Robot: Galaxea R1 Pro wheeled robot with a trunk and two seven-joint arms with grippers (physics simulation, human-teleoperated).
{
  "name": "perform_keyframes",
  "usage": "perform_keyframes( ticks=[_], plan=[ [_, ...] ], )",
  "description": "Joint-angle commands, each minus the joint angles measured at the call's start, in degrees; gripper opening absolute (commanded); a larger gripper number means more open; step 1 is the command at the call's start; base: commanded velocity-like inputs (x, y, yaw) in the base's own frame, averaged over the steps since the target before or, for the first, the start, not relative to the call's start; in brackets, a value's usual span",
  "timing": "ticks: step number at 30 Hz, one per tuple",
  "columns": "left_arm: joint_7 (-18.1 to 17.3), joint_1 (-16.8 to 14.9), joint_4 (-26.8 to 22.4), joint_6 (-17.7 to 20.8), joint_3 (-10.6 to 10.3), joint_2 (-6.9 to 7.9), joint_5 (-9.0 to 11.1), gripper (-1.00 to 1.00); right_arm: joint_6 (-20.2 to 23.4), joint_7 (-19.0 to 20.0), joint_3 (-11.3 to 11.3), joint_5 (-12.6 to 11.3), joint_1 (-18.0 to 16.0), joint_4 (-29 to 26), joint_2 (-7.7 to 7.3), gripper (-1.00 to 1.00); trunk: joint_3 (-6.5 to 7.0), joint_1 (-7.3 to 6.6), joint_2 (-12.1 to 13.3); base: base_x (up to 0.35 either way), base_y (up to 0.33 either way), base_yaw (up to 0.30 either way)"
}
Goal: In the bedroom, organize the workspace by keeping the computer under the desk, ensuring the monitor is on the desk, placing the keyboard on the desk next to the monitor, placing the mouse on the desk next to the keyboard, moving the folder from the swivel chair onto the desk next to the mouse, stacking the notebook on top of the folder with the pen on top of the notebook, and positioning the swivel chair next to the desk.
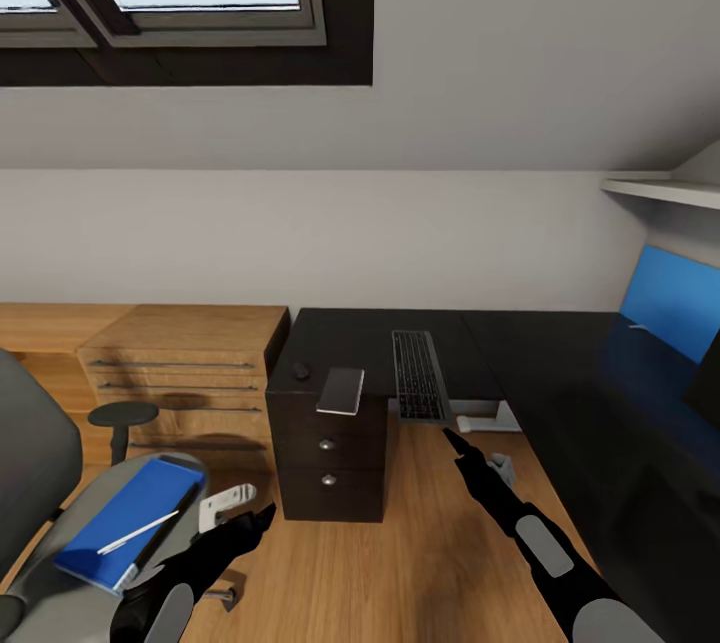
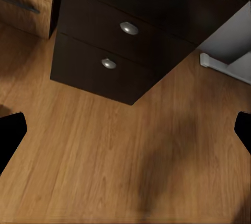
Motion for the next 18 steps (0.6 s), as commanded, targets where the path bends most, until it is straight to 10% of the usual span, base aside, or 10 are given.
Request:
perform_keyframes(
  ticks=[1,9,18],
  plan=[
    [0.5,0.0,-0.1,0.4,-0.1,0.05,0.6,1.00,0.6,0.1,-0.1,-0.6,0.0,0.0,-0.01,1.00,-0.25,0.23,-0.5,0.000,0.000,0.000],
    [0.5,0.0,-0.2,1.1,-0.1,0.04,0.7,1.00,0.4,0.3,-0.1,-0.6,0.0,0.0,0.00,1.00,-1.69,1.99,-3.7,0.000,0.000,0.000],
    [0.3,0.0,-8.5,9.2,-0.1,0.42,5.5,1.00,0.4,0.4,-0.1,-0.5,0.0,-0.4,-0.01,1.00,-3.31,3.96,-7.3,0.000,0.000,0.000]
  ],
)
